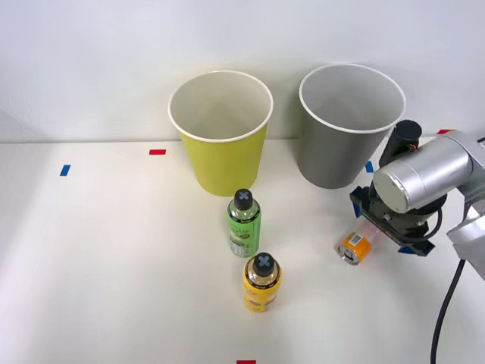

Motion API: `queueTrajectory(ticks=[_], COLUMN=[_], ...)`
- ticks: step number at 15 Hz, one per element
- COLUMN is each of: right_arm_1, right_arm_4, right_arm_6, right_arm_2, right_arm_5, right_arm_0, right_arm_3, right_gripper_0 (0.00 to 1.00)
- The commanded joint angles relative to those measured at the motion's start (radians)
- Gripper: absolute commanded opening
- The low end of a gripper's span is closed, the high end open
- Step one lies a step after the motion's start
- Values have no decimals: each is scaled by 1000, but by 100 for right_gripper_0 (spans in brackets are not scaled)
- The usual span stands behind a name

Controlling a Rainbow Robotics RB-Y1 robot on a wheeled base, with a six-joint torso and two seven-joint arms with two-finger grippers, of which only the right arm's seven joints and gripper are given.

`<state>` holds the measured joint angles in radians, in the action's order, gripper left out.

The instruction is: Put cans in the gray bin, plastic bottles in the light green bin

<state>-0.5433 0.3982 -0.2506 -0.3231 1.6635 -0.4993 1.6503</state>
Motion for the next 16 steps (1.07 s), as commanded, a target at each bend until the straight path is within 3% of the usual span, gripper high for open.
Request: queueTrajectory(ticks=[1, 3, 4, 7, 8, 10, 16], right_arm_1=[3, 2, 2, 3, 2, 2, 2], right_arm_4=[-7, -9, -9, -9, -9, -15, -47], right_arm_6=[2, 2, -2, 2, 1, -1, -21], right_arm_2=[-19, -25, -25, -30, -30, -30, -36], right_arm_5=[-22, -22, -22, -22, -22, -22, -24], right_arm_0=[-12, -12, -12, -12, -12, -12, -10], right_arm_3=[-29, -27, -27, -27, -27, -27, -26], right_gripper_0=[100, 96, 74, 73, 63, 1, 0])
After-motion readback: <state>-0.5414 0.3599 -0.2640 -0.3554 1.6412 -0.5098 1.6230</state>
